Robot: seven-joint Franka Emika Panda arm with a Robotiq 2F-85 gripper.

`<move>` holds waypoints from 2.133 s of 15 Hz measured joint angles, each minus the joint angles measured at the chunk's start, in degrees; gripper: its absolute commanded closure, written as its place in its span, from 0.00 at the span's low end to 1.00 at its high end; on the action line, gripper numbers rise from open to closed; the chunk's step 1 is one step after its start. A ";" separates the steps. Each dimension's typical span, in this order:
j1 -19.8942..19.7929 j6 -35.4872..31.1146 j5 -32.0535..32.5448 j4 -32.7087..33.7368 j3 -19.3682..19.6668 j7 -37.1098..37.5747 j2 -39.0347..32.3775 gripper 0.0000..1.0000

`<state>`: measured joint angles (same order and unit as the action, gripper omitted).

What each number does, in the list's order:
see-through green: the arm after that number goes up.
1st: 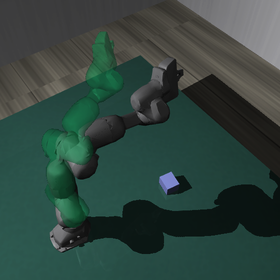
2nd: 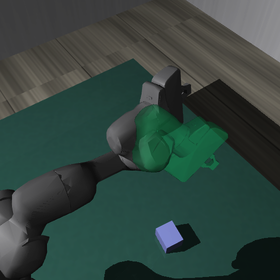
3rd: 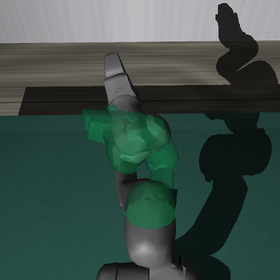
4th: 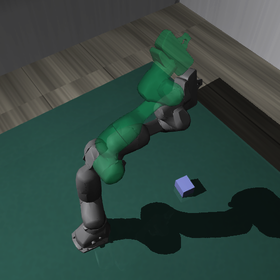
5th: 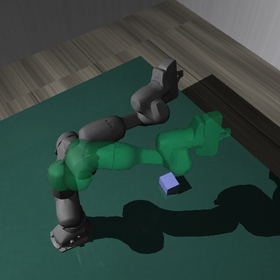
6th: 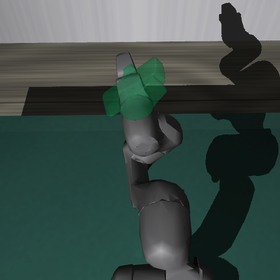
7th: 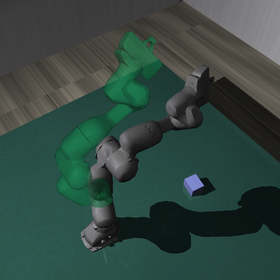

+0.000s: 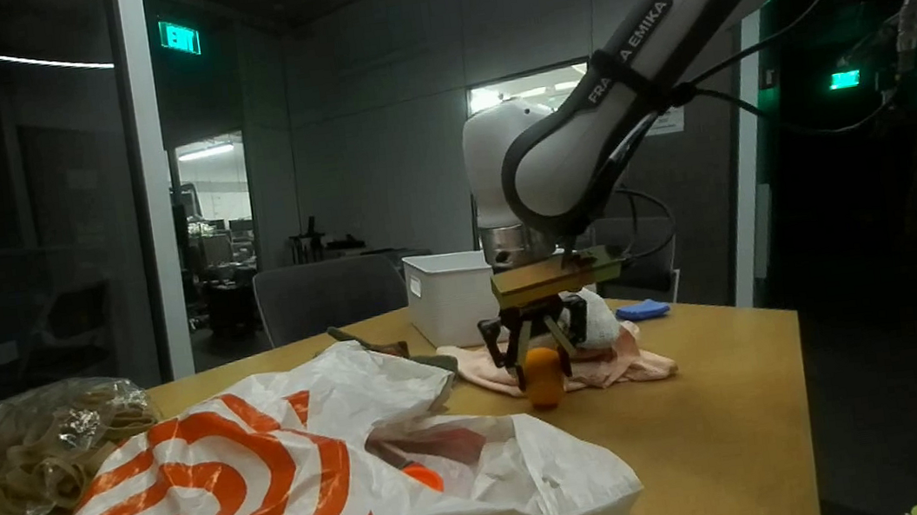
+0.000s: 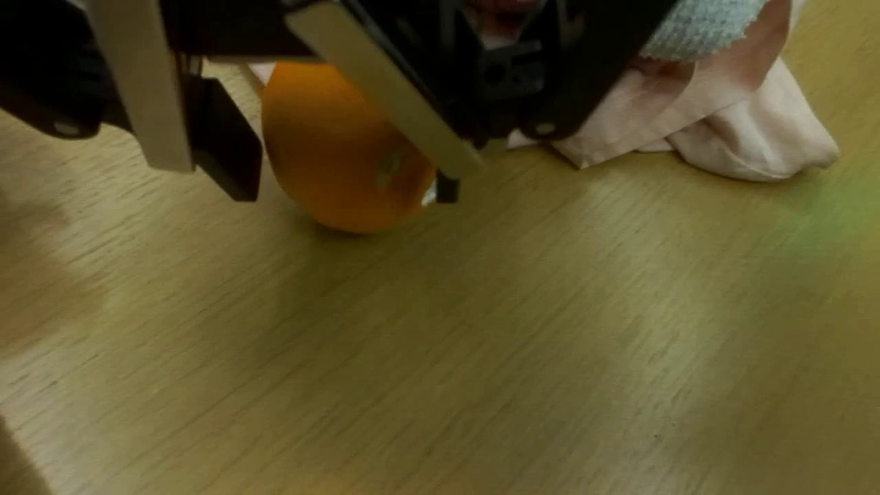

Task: Remove the orange plush toy, yellow container, strawberry plush toy from the plastic, put them on the table, lift the white towel, peach and pink shirt and put them in the plastic

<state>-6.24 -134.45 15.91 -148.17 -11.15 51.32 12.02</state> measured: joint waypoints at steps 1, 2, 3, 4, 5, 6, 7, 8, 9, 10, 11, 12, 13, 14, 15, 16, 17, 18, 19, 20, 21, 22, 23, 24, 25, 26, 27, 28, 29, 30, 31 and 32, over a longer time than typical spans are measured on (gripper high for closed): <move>0.93 0.96 -0.05 0.10 0.01 -0.01 0.71 0.00; 2.15 2.27 -0.16 0.11 -0.06 -0.11 1.86 0.00; 3.66 3.79 -0.63 0.10 -0.23 -0.62 3.39 0.00; 5.50 5.25 -1.74 0.04 -0.45 -2.04 5.17 0.00; 7.45 6.24 -3.49 -0.07 -0.58 -4.40 6.84 0.00; 9.52 7.05 -5.80 -0.17 -0.75 -6.95 8.43 0.00; 11.43 7.44 -8.11 -0.25 -0.95 -9.22 9.69 0.00; 13.28 7.67 -10.47 -0.27 -1.21 -11.50 10.70 0.00; 15.00 7.70 -12.78 -0.28 -1.54 -13.70 11.37 0.00; 16.54 7.65 -14.84 -0.27 -1.90 -15.87 11.69 0.00; 17.87 7.47 -16.82 -0.25 -2.27 -18.14 11.71 0.00; 19.00 7.06 -18.60 -0.22 -2.61 -20.58 11.42 0.00; 19.89 6.67 -20.07 -0.15 -2.86 -23.20 10.84 0.00; 20.62 5.99 -21.50 -0.07 -2.96 -26.04 9.95 0.00; 21.15 5.20 -22.72 0.05 -2.96 -29.01 8.85 0.00; 21.50 4.36 -24.04 0.26 -2.93 -32.11 7.43 0.00; 21.72 3.72 -25.17 0.60 -2.85 -34.79 5.96 0.00; 21.86 3.16 -26.15 1.02 -2.79 -37.37 4.36 0.00; 21.94 2.62 -27.00 1.50 -2.70 -39.81 2.69 0.00; 21.99 2.43 -28.04 2.06 -2.57 -42.34 1.07 0.00; 22.02 2.42 -29.13 2.66 -2.46 -44.92 -0.47 0.00; 22.04 2.42 -30.10 3.32 -2.41 -47.44 -1.96 0.00; 22.06 2.42 -30.69 3.93 -2.40 -49.47 -3.28 0.00; 22.07 2.42 -30.90 4.51 -2.42 -51.09 -4.47 0.25; 22.07 2.44 -30.93 5.14 -2.44 -52.27 -5.41 0.26; 22.08 2.45 -30.93 5.66 -2.48 -53.37 -6.16 0.34; 22.08 2.47 -30.93 6.13 -2.55 -54.46 -6.73 0.41; 22.12 2.47 -30.93 6.42 -2.70 -55.12 -7.11 0.51; 22.23 2.47 -30.93 6.56 -2.93 -55.52 -7.32 0.56; 22.35 2.48 -30.93 6.62 -3.19 -55.70 -7.37 0.64; 22.46 2.52 -30.93 6.67 -3.44 -55.73 -7.36 0.72; 22.49 2.67 -30.91 6.74 -3.64 -55.73 -7.32 0.79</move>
<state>16.25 -131.79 -14.99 -141.43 -14.79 -4.41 4.70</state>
